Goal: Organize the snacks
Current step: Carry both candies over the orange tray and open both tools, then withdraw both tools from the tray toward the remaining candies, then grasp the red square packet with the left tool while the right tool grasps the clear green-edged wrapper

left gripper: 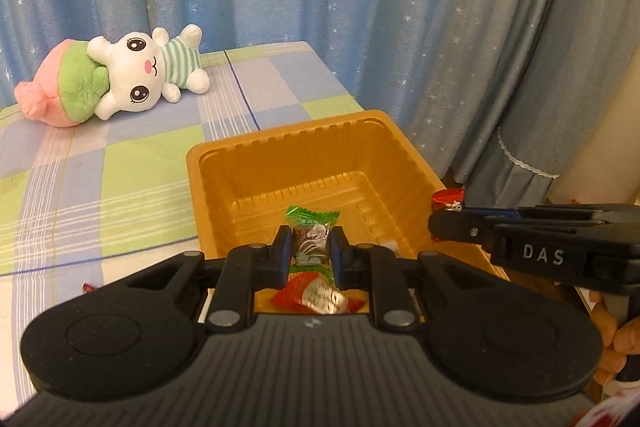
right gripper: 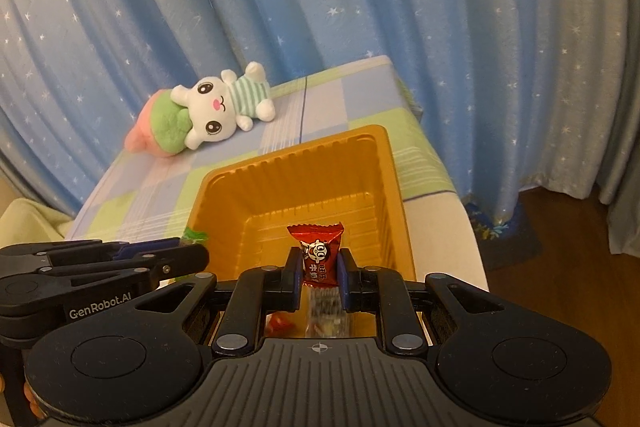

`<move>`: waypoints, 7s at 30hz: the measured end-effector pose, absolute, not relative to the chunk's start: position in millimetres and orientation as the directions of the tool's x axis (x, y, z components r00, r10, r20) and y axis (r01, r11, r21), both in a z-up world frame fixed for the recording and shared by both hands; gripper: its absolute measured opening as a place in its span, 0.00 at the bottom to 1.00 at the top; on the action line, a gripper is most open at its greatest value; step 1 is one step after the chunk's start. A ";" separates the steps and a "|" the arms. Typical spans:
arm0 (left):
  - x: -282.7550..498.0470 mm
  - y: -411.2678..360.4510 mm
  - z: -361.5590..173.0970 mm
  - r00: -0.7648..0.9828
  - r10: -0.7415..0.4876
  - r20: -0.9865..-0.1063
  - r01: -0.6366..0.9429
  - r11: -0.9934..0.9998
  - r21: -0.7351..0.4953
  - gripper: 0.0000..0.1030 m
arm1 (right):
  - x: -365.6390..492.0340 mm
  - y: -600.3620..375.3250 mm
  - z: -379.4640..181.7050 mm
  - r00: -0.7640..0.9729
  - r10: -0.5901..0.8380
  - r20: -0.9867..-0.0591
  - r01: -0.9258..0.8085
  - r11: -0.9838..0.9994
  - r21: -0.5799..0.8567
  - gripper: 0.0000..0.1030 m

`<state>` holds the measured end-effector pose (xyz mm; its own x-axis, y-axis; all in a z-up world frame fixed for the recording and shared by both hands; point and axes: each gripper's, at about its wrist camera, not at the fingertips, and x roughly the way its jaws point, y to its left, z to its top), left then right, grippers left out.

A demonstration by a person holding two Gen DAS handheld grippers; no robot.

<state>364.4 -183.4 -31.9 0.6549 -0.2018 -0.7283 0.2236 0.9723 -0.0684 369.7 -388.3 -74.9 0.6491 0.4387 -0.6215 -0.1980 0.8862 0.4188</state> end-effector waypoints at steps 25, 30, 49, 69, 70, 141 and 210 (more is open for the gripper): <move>401.8 -193.6 -50.4 0.635 -0.135 -0.760 0.182 0.983 -0.023 0.25 | 402.7 -397.0 -80.5 0.629 0.470 -0.620 -0.202 0.868 0.453 0.18; 398.1 -184.8 -48.1 0.635 -0.131 -0.761 0.161 0.986 -0.036 0.27 | 402.0 -395.2 -81.7 0.621 0.476 -0.623 -0.210 0.867 0.453 0.18; 392.8 -177.7 -35.9 0.655 -0.130 -0.744 0.133 0.990 -0.056 0.33 | 418.4 -377.3 -84.4 0.617 0.494 -0.612 -0.236 0.859 0.455 0.18; 365.6 -165.4 -13.2 0.688 -0.116 -0.717 0.079 0.993 -0.086 0.74 | 401.7 -392.3 -64.0 0.678 0.491 -0.547 -0.200 0.840 0.505 0.71; 362.4 -164.9 -11.4 0.691 -0.116 -0.714 0.076 0.993 -0.088 0.75 | 398.8 -393.7 -62.9 0.681 0.489 -0.544 -0.195 0.838 0.509 0.72; 194.2 70.8 -62.4 0.656 -0.073 -0.751 0.212 0.973 0.090 0.79 | 208.3 -175.2 -91.2 0.544 0.441 -0.714 -0.286 0.897 0.337 0.89; 229.2 195.6 -81.5 0.586 0.000 -0.810 -0.030 0.999 -0.022 0.23 | 339.0 -56.5 -131.3 0.536 0.438 -0.722 -0.679 0.731 -0.061 0.58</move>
